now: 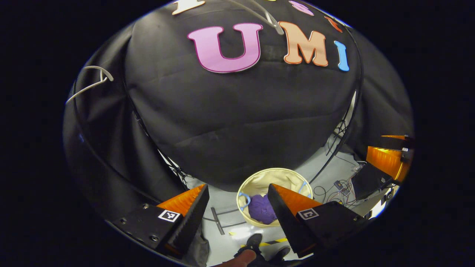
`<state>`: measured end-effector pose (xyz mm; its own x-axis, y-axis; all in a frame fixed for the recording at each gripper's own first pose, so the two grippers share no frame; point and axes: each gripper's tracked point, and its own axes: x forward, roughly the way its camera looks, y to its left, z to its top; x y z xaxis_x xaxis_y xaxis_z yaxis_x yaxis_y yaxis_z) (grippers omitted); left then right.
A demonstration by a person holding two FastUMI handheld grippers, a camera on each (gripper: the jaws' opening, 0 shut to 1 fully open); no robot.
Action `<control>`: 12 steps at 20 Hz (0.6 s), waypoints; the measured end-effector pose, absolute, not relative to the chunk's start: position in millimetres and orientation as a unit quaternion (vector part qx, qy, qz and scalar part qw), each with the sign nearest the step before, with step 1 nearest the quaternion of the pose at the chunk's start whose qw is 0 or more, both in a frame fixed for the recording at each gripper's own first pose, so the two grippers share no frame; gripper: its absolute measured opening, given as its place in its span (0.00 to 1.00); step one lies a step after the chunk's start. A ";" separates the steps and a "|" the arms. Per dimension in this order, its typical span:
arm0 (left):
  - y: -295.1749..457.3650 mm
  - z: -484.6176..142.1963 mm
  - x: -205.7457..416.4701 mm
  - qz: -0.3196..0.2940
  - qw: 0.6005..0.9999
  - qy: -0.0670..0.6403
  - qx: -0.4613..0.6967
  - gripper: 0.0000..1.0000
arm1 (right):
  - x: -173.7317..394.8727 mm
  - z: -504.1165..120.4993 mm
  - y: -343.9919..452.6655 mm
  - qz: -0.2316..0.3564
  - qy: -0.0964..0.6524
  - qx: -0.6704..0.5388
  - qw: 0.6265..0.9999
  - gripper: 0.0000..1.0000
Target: Grasp the clothes on the hanger with both hands and then place them into the laundry hamper below.
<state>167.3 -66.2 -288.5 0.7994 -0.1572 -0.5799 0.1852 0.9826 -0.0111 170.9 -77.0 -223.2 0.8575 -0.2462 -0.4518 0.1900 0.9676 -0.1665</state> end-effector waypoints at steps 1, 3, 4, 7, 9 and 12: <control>-64.7 -278.0 165.3 -0.086 0.951 0.296 0.018 0.99 | 169.2 -214.5 -76.3 -0.110 0.237 -0.063 0.963 0.97; -61.7 -258.9 162.9 -0.076 0.957 0.282 0.008 0.97 | 159.2 -201.9 -71.0 -0.107 0.230 -0.069 0.965 0.95; -60.3 -248.8 160.7 -0.073 0.958 0.276 0.003 0.99 | 154.8 -198.4 -68.9 -0.104 0.227 -0.068 0.966 0.97; -51.3 -223.2 154.9 -0.058 0.965 0.257 -0.007 0.99 | 148.3 -184.4 -60.8 -0.095 0.217 -0.061 0.970 0.99; -47.0 -205.7 149.3 -0.054 0.969 0.242 -0.015 0.99 | 144.1 -171.4 -55.7 -0.089 0.208 -0.062 0.972 0.97; -41.1 -177.0 139.9 -0.045 0.975 0.215 -0.025 0.99 | 138.0 -150.4 -49.0 -0.084 0.189 -0.071 0.976 0.97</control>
